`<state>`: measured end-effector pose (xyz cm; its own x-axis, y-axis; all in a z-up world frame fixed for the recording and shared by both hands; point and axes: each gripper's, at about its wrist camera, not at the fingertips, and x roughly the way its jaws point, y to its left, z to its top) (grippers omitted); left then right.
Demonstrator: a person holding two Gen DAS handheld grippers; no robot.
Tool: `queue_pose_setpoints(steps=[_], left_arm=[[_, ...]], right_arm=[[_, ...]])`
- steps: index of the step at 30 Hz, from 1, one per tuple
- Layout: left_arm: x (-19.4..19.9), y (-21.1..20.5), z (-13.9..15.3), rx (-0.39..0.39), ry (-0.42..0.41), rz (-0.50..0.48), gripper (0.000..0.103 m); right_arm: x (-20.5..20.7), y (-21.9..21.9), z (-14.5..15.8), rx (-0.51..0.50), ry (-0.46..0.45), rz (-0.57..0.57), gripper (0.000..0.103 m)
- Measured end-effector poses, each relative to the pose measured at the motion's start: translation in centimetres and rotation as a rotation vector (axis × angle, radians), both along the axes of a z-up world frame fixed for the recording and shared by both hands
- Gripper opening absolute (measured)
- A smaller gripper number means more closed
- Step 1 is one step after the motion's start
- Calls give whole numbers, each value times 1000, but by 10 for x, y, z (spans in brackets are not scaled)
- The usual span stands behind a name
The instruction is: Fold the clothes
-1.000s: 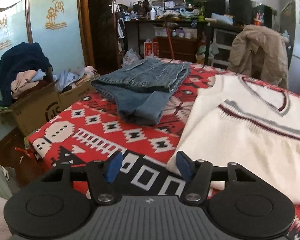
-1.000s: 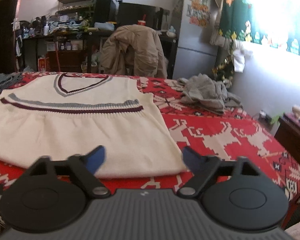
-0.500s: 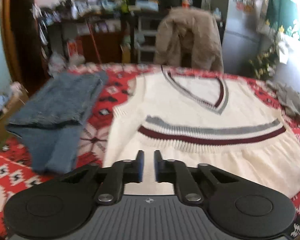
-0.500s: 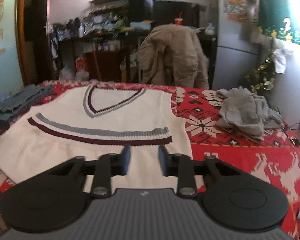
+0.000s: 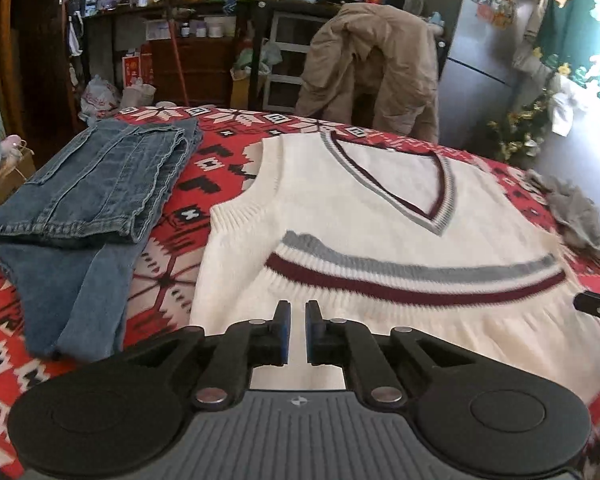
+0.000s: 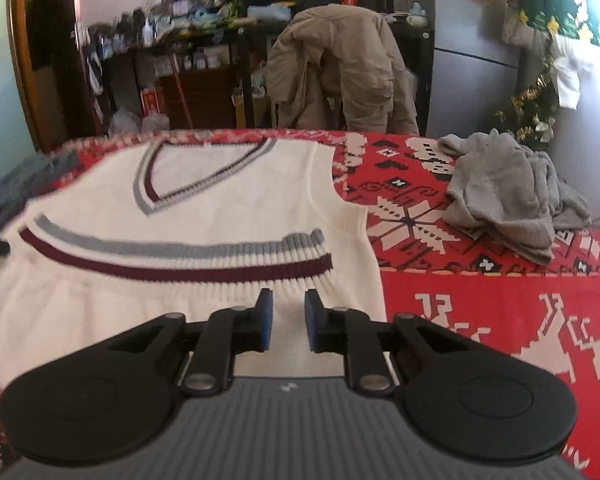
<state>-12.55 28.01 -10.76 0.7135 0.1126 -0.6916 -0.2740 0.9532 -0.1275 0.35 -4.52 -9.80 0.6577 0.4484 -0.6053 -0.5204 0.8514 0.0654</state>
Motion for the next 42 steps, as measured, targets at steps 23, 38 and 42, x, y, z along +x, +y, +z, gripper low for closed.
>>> queue_pose_setpoints(steps=[23, 38, 42], left_arm=[[16, -21, -14, 51, 79, -75, 8], [24, -31, -4, 93, -32, -26, 60], [17, -40, 2, 119, -110, -22, 87]], right_arm=[[-22, -4, 3, 3, 39, 28, 26], [-24, -4, 12, 66, -28, 8, 96], [-29, 0, 15, 58, -83, -2, 102]])
